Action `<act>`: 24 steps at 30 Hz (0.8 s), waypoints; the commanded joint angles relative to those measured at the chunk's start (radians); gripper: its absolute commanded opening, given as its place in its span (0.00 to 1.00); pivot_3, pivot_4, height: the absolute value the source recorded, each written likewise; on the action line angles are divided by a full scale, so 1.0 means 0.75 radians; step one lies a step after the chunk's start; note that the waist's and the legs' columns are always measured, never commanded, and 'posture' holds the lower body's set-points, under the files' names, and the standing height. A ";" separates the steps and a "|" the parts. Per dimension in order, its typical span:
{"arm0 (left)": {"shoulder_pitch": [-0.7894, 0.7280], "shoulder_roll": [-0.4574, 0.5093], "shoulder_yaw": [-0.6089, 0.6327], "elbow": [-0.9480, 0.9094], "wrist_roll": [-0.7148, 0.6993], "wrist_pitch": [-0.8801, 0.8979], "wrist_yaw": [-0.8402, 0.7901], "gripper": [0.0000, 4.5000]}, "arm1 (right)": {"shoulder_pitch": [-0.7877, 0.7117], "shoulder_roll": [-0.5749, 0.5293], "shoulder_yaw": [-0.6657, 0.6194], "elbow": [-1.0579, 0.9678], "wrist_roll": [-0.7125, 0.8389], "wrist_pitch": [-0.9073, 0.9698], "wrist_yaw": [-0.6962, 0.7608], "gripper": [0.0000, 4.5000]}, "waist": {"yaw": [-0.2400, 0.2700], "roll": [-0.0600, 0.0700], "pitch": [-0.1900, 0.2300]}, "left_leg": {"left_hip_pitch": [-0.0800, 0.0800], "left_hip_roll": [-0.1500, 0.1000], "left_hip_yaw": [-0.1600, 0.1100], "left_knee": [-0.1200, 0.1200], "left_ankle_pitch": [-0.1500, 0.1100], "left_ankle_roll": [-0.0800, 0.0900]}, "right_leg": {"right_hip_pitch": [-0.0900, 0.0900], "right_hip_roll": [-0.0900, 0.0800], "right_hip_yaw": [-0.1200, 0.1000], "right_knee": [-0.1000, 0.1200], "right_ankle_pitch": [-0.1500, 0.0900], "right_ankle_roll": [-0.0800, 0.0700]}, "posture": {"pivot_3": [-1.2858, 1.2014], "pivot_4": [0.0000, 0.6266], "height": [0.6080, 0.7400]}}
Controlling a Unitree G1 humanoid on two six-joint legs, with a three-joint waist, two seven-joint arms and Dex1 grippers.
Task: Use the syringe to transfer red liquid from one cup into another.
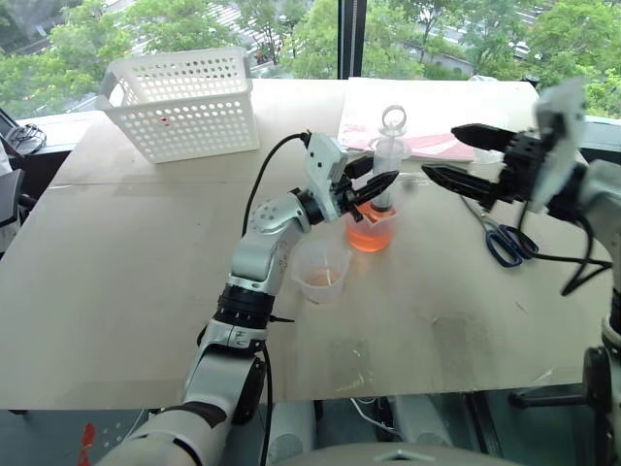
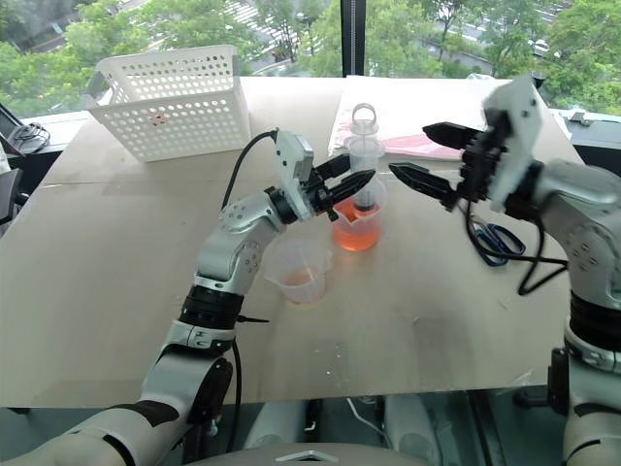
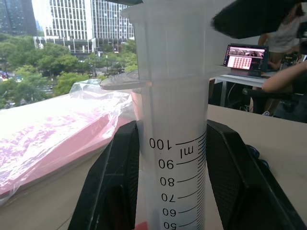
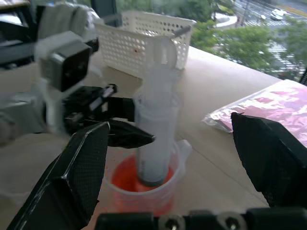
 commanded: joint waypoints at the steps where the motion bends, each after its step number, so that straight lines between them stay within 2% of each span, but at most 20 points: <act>1: -0.050 -0.007 0.049 -0.064 -0.055 -0.028 0.002 0.32 | 0.154 -0.089 -0.165 -0.092 0.093 -0.121 0.165 0.98 | 0.001 0.000 0.000 | 0.000 0.000 0.000 0.000 0.000 0.000 | 0.001 0.000 -0.001 0.000 0.000 0.000 | 0.52 0.24 1.00; 7: -0.105 0.012 0.095 -0.043 -0.105 -0.036 -0.032 0.32 | 0.538 -0.128 -0.253 -0.119 0.023 -0.357 0.289 0.98 | -0.004 0.001 0.001 | 0.003 0.000 0.002 0.000 0.000 0.000 | 0.004 0.002 -0.001 0.000 0.000 0.000 | 0.52 0.24 1.00; 12: -0.150 0.043 0.141 -0.036 -0.147 -0.016 -0.057 0.32 | 0.716 -0.082 -0.257 -0.104 -0.037 -0.562 0.319 0.98 | -0.005 0.001 0.001 | 0.005 0.000 0.002 0.002 0.000 0.000 | 0.007 0.002 -0.002 0.000 -0.003 0.005 | 0.52 0.24 1.00; 16: -0.198 0.110 0.243 -0.172 -0.315 0.177 -0.027 0.32 | 0.788 -0.109 -0.304 -0.127 0.068 -0.536 0.344 0.98 | -0.007 0.001 0.002 | 0.004 0.000 0.001 0.003 0.000 0.000 | 0.006 0.001 -0.001 0.000 -0.003 0.005 | 0.52 0.24 1.00; 24: -0.063 0.403 0.404 -0.563 -0.702 0.593 -0.037 0.32 | 0.918 -0.150 -0.453 -0.247 0.277 -0.522 0.398 0.98 | -0.008 0.002 0.002 | 0.006 0.001 -0.002 0.001 0.000 0.000 | 0.007 0.001 -0.001 0.000 -0.003 0.003 | 0.52 0.24 1.00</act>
